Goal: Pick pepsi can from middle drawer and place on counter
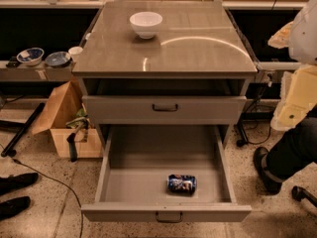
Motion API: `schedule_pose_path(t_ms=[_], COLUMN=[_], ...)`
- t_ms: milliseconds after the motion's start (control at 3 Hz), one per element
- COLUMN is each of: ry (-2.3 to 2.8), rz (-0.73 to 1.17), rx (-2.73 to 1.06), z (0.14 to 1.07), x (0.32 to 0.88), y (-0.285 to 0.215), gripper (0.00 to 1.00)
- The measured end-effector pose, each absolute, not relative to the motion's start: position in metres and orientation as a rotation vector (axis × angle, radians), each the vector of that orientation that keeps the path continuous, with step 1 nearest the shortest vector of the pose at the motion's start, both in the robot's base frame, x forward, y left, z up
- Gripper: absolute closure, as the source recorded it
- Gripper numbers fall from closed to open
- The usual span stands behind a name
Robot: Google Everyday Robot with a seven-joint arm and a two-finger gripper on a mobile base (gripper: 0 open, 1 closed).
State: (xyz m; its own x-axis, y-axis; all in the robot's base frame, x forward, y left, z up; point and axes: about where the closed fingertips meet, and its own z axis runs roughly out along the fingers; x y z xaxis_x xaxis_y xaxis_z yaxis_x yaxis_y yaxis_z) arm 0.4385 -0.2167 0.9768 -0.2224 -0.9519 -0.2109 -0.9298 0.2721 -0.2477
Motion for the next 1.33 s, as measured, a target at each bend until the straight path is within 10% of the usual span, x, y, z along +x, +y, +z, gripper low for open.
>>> schedule_pose_path(t_ms=[1333], ry=[2.172], rz=[0.339], rx=[-1.606], z=[0.913], x=[0.409], y=[-0.187], gripper=[0.00])
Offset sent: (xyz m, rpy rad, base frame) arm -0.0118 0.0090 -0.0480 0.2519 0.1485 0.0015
